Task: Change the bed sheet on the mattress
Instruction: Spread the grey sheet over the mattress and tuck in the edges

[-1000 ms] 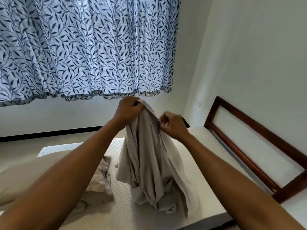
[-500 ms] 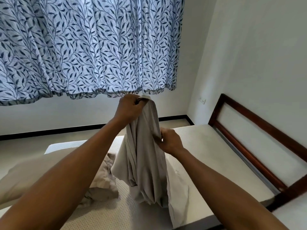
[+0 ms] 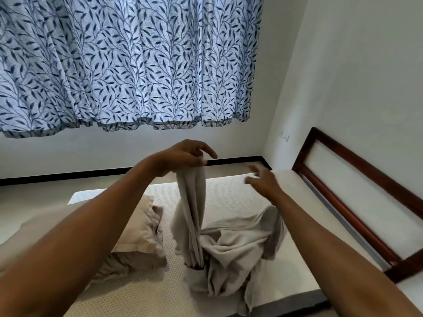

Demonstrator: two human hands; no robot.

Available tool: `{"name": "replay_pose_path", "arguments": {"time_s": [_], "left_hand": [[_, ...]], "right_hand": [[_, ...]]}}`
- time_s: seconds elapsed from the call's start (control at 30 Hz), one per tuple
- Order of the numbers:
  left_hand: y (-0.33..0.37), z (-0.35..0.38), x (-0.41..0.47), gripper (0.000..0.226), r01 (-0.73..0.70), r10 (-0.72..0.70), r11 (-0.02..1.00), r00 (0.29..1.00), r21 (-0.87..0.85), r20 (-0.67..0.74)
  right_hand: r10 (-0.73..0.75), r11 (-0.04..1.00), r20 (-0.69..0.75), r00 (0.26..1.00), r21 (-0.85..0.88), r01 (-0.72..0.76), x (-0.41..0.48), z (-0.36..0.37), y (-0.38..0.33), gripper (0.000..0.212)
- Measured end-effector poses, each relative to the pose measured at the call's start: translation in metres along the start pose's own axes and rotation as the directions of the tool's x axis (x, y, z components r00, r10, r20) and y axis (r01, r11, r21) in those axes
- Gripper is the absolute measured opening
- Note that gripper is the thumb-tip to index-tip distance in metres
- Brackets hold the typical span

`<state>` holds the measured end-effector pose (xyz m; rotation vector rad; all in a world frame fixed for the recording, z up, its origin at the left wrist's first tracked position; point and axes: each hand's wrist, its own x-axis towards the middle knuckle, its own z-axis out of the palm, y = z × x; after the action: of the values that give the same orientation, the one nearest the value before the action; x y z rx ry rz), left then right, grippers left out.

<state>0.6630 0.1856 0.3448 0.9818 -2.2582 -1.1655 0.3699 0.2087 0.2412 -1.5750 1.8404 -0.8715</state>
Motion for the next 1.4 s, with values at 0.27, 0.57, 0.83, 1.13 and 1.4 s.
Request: {"name": "replay_pose_path", "arguments": {"time_s": [0.27,0.57,0.83,1.13,1.4], "left_hand": [[-0.008,-0.002,0.02,0.026,-0.026,0.026,0.991,1.0,0.134,0.003],[-0.024,0.009,0.024,0.01,-0.083,0.101,0.995,0.901,0.061,-0.422],[-0.031,0.036,0.028,0.035,-0.254,0.037,0.878,0.881,-0.405,-0.472],[-0.078,0.09,0.026,0.037,0.005,-0.105,0.897,0.974,-0.441,-0.202],[-0.132,0.128,0.01,0.06,0.303,-0.342,0.881,0.939,-0.364,-0.045]], "right_hand": [[-0.506,0.863,0.147,0.85,0.084,0.499,-0.003,0.012,-0.08,0.033],[-0.426,0.903,0.193,0.884,0.156,0.401,0.003,0.017,-0.074,0.014],[-0.63,0.776,0.069,0.773,0.019,0.631,0.012,0.009,-0.118,0.017],[-0.514,0.83,-0.215,0.831,0.119,0.544,0.028,-0.029,-0.133,0.016],[-0.336,0.761,-0.505,0.795,0.352,0.545,0.035,-0.073,-0.132,0.049]]}}
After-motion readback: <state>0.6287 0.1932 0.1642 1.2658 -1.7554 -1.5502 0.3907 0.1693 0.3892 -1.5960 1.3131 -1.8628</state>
